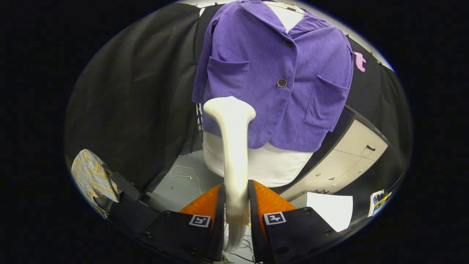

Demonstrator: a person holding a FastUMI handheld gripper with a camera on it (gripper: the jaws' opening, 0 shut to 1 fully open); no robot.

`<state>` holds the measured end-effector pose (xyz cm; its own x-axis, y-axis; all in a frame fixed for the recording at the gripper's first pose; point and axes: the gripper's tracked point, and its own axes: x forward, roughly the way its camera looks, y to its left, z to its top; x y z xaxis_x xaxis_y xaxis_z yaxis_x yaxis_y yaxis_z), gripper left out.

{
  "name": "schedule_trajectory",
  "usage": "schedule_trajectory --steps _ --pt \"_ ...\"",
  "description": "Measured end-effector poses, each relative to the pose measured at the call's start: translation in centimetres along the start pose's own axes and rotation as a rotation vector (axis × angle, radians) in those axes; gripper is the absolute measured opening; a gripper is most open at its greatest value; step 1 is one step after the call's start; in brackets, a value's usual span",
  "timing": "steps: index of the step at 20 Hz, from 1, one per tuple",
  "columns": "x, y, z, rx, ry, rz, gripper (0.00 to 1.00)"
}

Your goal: Iron the clothes twice with a garment steamer, once on the left side and once on the right side.

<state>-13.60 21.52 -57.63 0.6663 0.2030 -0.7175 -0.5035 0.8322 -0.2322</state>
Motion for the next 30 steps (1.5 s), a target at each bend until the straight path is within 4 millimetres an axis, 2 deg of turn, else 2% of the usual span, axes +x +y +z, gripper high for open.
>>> schedule_trajectory --steps 4,7,18,23,29,30 --pt "0.2 0.2 -1.3 0.019 0.028 0.006 0.39" --pt "-0.7 -0.1 -1.7 0.067 0.043 0.027 0.39" --pt "-6.8 -7.5 1.4 0.18 -0.061 -0.025 0.39" --pt "-9.4 -13.0 3.1 0.244 -0.113 -0.073 0.39" --pt "-13.0 -21.7 6.9 0.333 -0.215 -0.183 0.39" --pt "-13.5 -23.7 7.3 0.339 -0.233 -0.208 0.39"
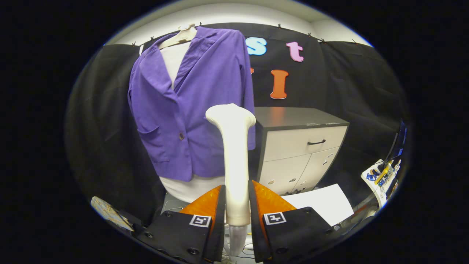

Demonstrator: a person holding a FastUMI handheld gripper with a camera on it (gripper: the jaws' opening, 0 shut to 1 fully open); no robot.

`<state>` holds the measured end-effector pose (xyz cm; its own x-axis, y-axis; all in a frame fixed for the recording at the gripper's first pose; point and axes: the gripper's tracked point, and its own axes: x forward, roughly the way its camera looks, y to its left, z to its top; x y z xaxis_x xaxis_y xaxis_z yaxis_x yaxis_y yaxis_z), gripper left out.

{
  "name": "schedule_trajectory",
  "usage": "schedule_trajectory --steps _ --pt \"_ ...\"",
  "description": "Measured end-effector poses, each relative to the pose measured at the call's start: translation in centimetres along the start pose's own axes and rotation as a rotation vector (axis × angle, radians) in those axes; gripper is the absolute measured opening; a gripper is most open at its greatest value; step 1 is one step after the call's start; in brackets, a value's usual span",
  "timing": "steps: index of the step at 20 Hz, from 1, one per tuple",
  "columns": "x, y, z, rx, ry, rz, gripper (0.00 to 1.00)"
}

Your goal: Iron the clothes twice with a garment steamer, once on the left side and once on the right side.

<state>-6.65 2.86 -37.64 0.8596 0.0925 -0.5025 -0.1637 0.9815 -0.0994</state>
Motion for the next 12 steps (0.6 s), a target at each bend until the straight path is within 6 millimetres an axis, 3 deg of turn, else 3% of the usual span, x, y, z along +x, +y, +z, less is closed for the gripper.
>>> schedule_trajectory --steps 5,8,12 --pt "-0.8 -4.4 6.0 0.054 -0.113 -0.107 0.39" --pt "-2.3 -6.7 9.2 0.058 -0.178 -0.153 0.39" --pt "-4.4 -8.1 13.7 0.094 -0.27 -0.197 0.39"
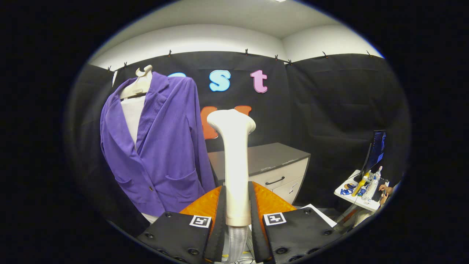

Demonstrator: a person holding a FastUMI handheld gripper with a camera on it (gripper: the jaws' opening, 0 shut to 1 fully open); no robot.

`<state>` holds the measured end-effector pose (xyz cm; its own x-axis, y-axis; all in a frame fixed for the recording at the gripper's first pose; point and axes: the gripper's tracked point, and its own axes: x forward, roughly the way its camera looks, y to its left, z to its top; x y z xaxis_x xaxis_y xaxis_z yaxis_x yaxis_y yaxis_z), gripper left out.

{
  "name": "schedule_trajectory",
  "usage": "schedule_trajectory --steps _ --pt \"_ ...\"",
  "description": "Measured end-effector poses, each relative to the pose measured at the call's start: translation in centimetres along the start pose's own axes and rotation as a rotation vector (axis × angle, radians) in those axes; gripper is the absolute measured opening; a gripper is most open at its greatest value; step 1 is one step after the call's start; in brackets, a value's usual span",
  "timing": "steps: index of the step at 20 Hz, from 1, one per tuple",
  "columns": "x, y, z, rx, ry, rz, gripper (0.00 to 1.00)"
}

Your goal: Iron the clothes twice with a garment steamer, once on the left side and once on the right side.

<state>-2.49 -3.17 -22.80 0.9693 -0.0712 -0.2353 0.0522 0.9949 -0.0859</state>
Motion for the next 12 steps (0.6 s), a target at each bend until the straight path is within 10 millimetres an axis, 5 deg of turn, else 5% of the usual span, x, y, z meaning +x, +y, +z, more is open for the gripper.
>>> schedule_trajectory --steps 4,12 --pt "-1.0 -0.6 4.9 0.01 -0.09 -0.025 0.39" --pt "-3.2 0.9 10.6 -0.002 -0.2 0.0 0.38"
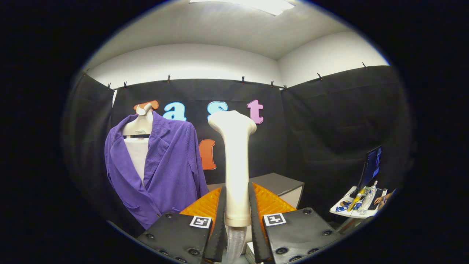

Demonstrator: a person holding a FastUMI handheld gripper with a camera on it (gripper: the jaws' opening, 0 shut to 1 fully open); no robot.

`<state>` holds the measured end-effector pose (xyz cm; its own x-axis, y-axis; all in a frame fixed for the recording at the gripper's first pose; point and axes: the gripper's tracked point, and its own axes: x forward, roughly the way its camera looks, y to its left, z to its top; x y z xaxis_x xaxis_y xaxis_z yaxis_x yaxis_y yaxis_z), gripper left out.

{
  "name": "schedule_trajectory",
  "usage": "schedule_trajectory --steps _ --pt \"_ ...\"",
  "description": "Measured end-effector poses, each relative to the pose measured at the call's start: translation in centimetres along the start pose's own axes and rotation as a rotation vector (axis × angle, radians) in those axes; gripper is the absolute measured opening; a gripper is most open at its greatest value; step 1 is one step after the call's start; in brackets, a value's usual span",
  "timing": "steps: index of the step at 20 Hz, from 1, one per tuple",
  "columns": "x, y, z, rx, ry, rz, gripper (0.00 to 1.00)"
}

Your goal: Iron the clothes twice with a garment steamer, once on the left side and once on the right side.

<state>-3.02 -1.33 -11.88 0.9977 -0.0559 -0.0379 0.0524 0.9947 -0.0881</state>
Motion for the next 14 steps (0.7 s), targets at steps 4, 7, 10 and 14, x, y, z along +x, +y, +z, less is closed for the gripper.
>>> schedule_trajectory --steps 4,7,10,14 --pt "0.4 0.7 2.3 -0.019 -0.031 0.022 0.38" --pt "0.8 1.9 3.2 -0.017 -0.041 0.048 0.38" --pt "1.0 2.4 3.5 -0.022 -0.041 0.068 0.38" --pt "1.2 2.7 4.7 -0.002 -0.047 0.087 0.38"
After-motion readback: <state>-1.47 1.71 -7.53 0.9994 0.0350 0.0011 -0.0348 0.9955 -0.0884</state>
